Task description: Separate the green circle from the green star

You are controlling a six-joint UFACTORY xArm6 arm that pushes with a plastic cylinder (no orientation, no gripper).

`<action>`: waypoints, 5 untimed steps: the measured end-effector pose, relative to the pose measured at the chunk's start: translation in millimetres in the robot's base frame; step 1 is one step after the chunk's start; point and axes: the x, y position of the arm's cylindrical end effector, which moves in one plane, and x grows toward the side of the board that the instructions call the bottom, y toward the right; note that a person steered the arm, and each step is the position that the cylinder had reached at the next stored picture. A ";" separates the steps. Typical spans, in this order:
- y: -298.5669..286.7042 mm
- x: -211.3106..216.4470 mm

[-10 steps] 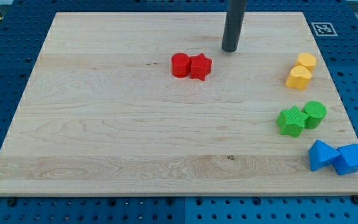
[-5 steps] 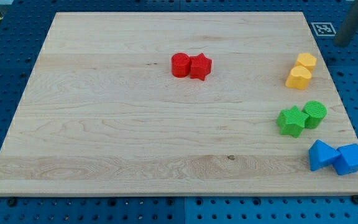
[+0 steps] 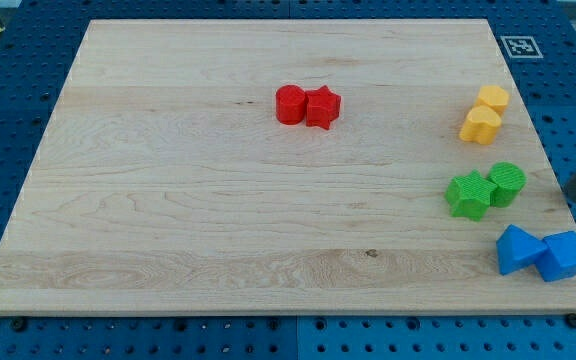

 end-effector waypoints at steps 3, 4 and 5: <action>-109.8 0.6; -109.2 -12.6; -110.0 -39.0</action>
